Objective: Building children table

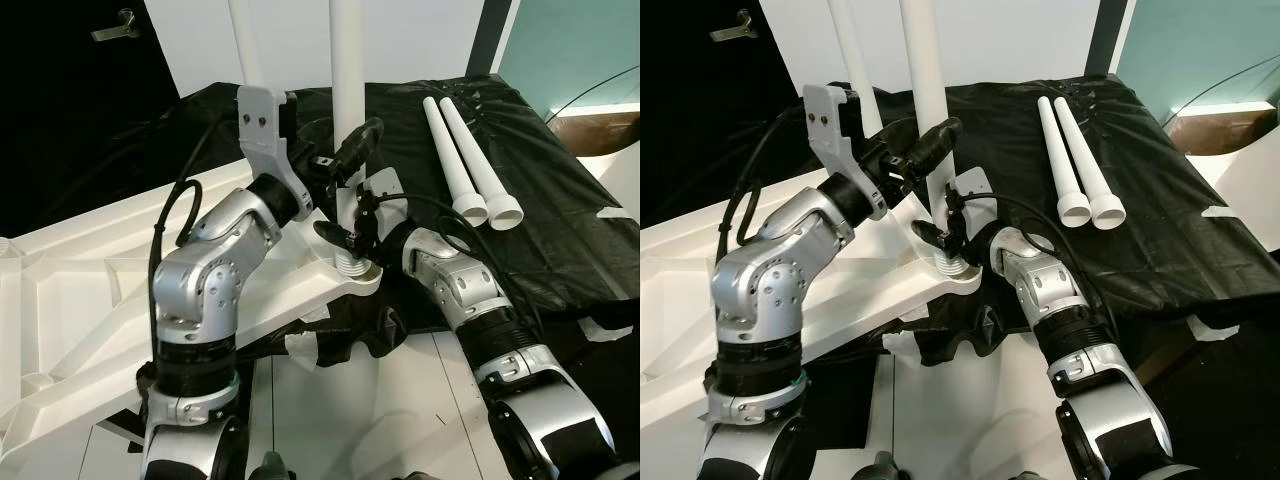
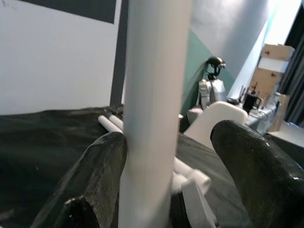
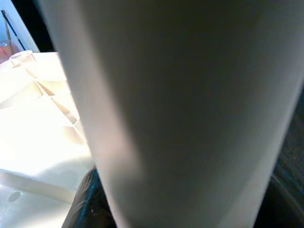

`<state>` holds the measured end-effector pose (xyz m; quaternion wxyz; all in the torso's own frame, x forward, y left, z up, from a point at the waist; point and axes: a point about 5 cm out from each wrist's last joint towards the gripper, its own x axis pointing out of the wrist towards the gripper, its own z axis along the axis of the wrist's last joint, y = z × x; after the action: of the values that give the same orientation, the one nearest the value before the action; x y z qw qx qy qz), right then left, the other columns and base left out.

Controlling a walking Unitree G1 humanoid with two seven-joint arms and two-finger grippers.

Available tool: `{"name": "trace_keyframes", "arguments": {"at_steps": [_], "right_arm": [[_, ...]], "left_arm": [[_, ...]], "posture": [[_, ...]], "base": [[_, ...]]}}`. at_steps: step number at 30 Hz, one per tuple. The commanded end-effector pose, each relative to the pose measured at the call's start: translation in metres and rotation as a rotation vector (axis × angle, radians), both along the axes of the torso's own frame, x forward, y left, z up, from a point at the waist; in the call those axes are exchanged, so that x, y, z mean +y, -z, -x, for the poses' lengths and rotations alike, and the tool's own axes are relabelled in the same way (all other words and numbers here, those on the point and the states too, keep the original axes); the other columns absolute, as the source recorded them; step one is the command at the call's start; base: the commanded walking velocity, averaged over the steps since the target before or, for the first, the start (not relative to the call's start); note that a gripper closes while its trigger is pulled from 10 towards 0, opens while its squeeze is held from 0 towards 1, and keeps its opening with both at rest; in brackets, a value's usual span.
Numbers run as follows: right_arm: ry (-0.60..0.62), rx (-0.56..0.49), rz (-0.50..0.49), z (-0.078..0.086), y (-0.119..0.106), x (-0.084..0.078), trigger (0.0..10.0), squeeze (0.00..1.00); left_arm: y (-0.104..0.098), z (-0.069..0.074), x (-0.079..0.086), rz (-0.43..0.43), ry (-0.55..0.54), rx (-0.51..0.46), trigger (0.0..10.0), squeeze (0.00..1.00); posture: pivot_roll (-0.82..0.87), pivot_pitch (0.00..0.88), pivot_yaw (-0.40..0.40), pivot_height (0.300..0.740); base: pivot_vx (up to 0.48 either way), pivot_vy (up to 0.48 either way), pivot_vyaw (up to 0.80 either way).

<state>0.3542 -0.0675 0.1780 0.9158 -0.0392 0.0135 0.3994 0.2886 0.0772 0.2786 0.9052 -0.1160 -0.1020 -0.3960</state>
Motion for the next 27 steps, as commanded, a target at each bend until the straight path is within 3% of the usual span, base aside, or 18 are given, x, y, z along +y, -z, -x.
{"name": "trace_keyframes", "arguments": {"at_steps": [1, 9, 15, 27], "right_arm": [[0.009, 0.060, 0.027, 0.001, 0.017, -0.003, 10.0, 0.00], [0.032, 0.047, 0.029, 0.002, 0.018, -0.011, 10.0, 0.00], [0.045, 0.037, 0.029, 0.006, 0.023, -0.019, 10.0, 0.00], [0.089, 0.041, 0.024, 0.005, 0.031, -0.030, 10.0, 0.00]], "left_arm": [[0.007, 0.007, 0.004, -0.028, 0.033, 0.014, 10.0, 0.00], [0.029, 0.015, 0.025, -0.099, -0.009, 0.077, 10.0, 0.00], [0.054, 0.028, 0.041, -0.187, -0.008, 0.157, 10.0, 0.00], [0.076, 0.046, 0.042, -0.288, 0.070, 0.218, 10.0, 0.00]], "posture": [[0.07, 0.000, 0.000, 0.740], [0.08, 0.000, -0.003, 0.740], [0.07, 0.008, 0.004, 0.740], [0.07, 0.025, 0.014, 0.740]], "base": [[0.000, 0.000, 0.00], [0.000, 0.000, 0.00], [0.000, 0.000, 0.00], [0.000, 0.000, 0.00]]}}
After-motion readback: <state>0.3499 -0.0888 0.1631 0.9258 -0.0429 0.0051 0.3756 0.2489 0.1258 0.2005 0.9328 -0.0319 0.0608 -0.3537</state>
